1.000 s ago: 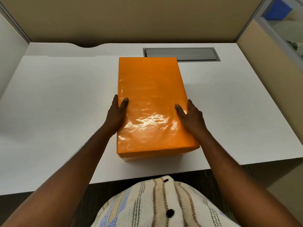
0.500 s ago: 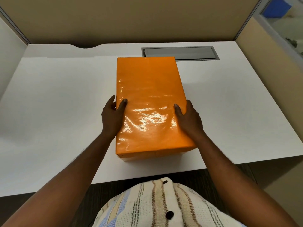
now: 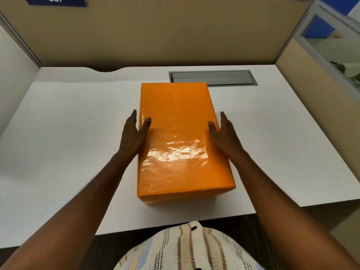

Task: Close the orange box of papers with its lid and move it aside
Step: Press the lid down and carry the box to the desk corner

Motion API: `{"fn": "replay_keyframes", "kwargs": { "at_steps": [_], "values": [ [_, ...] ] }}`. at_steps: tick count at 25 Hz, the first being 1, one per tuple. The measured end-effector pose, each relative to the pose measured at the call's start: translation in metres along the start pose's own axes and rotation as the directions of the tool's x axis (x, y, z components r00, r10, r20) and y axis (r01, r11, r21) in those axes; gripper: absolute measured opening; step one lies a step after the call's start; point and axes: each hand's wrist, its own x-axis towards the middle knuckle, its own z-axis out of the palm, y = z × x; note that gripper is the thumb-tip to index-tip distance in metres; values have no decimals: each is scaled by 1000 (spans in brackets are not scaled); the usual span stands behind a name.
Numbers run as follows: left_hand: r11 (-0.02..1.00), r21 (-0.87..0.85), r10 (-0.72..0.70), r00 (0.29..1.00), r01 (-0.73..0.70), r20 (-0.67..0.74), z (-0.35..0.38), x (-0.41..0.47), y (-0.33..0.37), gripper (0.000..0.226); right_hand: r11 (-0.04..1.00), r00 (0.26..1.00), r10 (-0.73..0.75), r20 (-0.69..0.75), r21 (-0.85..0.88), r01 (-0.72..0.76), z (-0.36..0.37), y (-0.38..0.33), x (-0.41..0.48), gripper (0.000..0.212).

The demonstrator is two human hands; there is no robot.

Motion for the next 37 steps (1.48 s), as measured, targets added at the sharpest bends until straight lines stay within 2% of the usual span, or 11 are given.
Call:
{"fn": "replay_keyframes", "kwargs": {
  "at_steps": [2, 6, 10, 15, 20, 25, 27, 29, 31, 34, 37],
  "values": [
    [999, 28, 41, 999, -41, 6, 0, 17, 7, 72, 996, 995, -88, 47, -18, 89, 5, -10, 21, 71],
    [1000, 20, 6, 999, -7, 45, -1, 52, 18, 73, 979, 981, -167, 103, -104, 178, 5, -30, 66, 74],
    [992, -104, -52, 989, 66, 136, 0, 69, 18, 74, 979, 974, -152, 169, -107, 171, 4, -48, 107, 76],
    [968, -241, -52, 993, 77, 107, 12, 73, 6, 73, 960, 980, -166, 112, -208, 186, 23, -38, 117, 80],
    [964, -250, -68, 993, 91, 97, 18, 81, -1, 72, 963, 984, -148, 104, -212, 167, 28, -34, 125, 81],
    [965, -256, -41, 998, 51, 44, 21, 82, -3, 69, 981, 984, -129, 123, -129, 145, 26, -36, 125, 79],
    [979, -194, -70, 997, 64, -25, 20, 78, -3, 75, 991, 989, -108, 103, 86, 99, 17, -38, 121, 74],
    [992, -106, -85, 989, 72, -122, 17, 74, -1, 82, 964, 999, -35, 21, 266, 28, 3, -39, 113, 64],
    [998, -53, -47, 980, 37, -195, 16, 68, 4, 78, 973, 997, 10, -77, 233, 8, -8, -35, 94, 51],
    [984, -162, -106, 967, 70, -230, 11, 56, 11, 68, 989, 994, 45, -104, 146, -29, -16, -22, 50, 40],
    [958, -231, -195, 976, 168, -101, 1, 33, 3, 69, 979, 992, 122, -11, 166, -119, -18, -3, -2, 43]
  ]
}}
